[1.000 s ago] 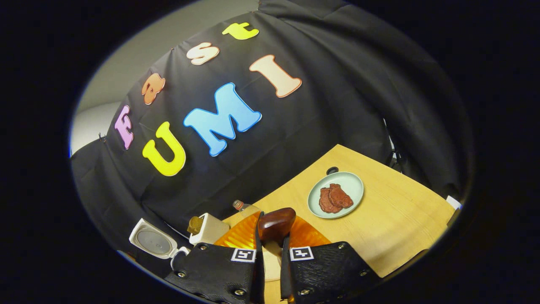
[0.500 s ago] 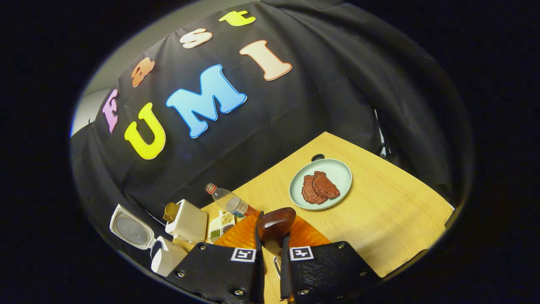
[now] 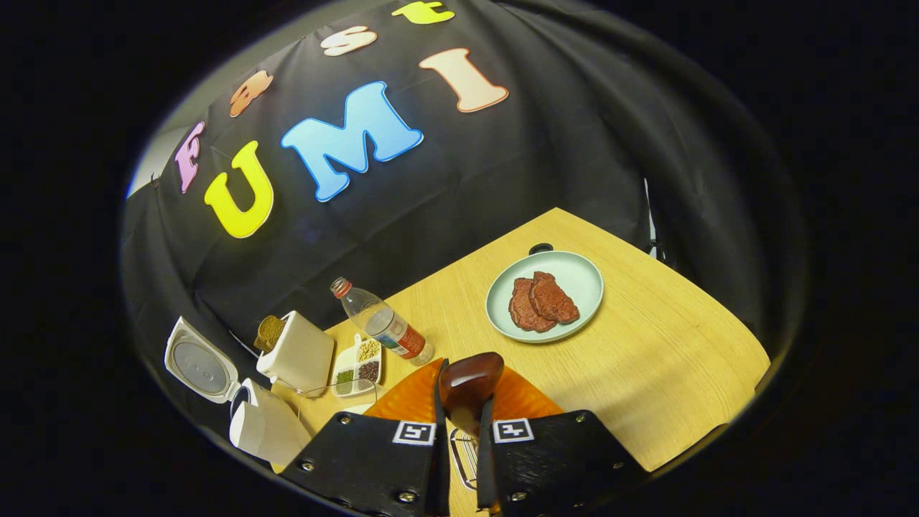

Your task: Close the left gripper, press the button to open the rice cooker; take a wooden spoon from the chopstick holder with the right hand, scoop a spoonful of rice and pour it into the rice cooker, then put the wooden spoon back into the chopstick holder.

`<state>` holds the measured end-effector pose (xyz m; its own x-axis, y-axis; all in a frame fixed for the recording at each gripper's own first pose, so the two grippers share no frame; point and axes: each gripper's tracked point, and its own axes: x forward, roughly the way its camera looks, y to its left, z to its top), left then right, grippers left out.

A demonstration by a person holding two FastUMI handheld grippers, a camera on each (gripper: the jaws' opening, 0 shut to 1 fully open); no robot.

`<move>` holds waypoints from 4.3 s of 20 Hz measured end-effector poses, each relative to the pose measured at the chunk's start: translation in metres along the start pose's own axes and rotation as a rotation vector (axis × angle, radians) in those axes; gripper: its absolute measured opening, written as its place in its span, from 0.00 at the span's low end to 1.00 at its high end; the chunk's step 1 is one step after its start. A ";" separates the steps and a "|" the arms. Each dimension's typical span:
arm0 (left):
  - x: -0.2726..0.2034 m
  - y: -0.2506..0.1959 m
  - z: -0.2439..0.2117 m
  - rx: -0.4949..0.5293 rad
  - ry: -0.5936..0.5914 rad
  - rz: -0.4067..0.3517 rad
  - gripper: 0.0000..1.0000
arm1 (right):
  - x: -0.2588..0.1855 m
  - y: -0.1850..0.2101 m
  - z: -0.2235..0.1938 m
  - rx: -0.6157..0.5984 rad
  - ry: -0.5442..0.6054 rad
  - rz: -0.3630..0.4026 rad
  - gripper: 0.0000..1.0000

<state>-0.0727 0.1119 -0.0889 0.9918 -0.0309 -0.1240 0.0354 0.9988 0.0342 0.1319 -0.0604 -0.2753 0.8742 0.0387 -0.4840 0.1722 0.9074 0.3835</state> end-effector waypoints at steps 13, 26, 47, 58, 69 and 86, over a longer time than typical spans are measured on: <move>-0.006 0.005 -0.003 -0.037 -0.014 0.019 0.96 | -0.009 -0.007 -0.018 -0.209 0.005 -0.066 0.75; 0.026 0.014 0.008 -0.063 -0.040 -0.020 0.96 | -0.122 0.066 0.106 -0.296 -0.361 -0.004 0.98; 0.093 0.168 0.112 -0.065 -0.109 0.170 0.97 | -0.187 0.145 0.128 -0.418 -0.436 0.086 0.98; 0.186 0.359 0.143 -0.082 -0.083 0.489 0.96 | -0.150 0.135 0.129 -0.400 -0.375 0.053 0.98; 0.274 0.464 0.074 -0.194 0.125 0.641 0.98 | -0.139 0.130 0.143 -0.394 -0.384 0.021 0.98; 0.218 0.361 0.029 -0.118 0.097 0.640 0.98 | -0.147 0.144 0.148 -0.351 -0.395 0.114 0.98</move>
<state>0.1603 0.4647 -0.0745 0.7968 0.5688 -0.2040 -0.5770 0.8164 0.0224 0.0956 0.0030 -0.0329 0.9943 0.0463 -0.0957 -0.0369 0.9946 0.0974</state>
